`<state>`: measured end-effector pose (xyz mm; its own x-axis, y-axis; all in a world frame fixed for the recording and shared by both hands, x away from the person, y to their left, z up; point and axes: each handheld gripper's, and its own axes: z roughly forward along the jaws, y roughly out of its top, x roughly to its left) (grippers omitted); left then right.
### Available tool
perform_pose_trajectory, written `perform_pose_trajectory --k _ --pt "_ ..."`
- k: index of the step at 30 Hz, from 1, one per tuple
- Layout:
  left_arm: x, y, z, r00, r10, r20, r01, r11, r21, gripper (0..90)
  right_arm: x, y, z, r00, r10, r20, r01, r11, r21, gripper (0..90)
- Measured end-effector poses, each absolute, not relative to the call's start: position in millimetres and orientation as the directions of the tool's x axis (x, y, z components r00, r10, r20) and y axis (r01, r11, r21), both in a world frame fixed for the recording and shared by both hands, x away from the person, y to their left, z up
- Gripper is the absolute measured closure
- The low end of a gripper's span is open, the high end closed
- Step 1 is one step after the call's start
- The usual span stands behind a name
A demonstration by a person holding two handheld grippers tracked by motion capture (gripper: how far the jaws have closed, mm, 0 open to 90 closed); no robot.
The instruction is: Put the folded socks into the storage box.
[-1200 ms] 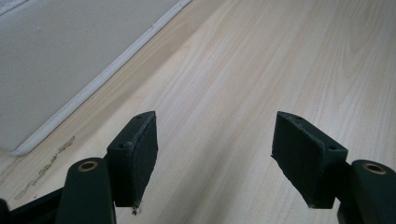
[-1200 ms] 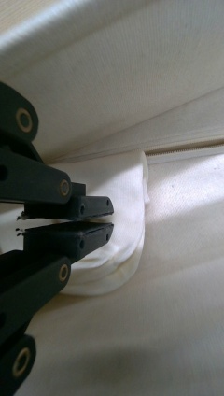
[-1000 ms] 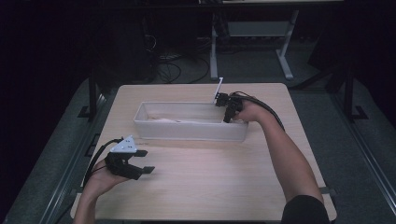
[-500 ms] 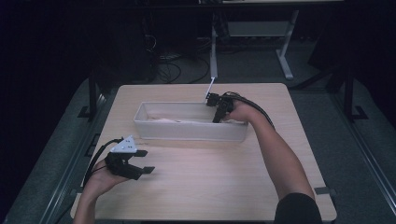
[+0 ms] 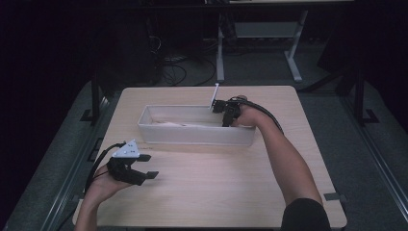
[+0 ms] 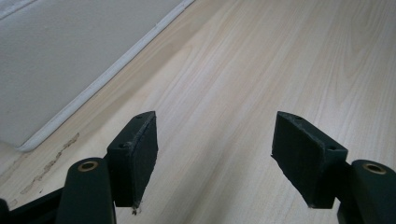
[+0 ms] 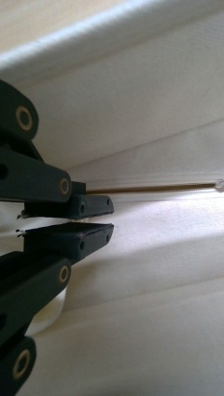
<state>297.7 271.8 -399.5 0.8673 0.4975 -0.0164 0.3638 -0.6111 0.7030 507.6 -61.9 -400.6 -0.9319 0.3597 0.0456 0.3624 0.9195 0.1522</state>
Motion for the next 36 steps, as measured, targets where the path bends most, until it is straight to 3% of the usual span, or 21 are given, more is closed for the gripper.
perform_pose_trajectory --k 8,18,36 --pt "297 272 -398 0.869 0.495 -0.009 0.359 -0.616 0.701 31.2 505 -63 -401 -0.932 0.358 0.052 0.362 0.921 0.143 84.1" --pt "297 270 -399 0.87 0.494 -0.011 0.359 -0.616 0.701 31.2 503 -77 -377 -0.915 0.403 0.015 0.393 0.883 0.256 75.3" --pt "298 265 -401 0.876 0.482 -0.02 0.358 -0.621 0.698 31.2 484 -123 -348 -0.883 0.469 -0.004 0.438 0.827 0.352 66.8"
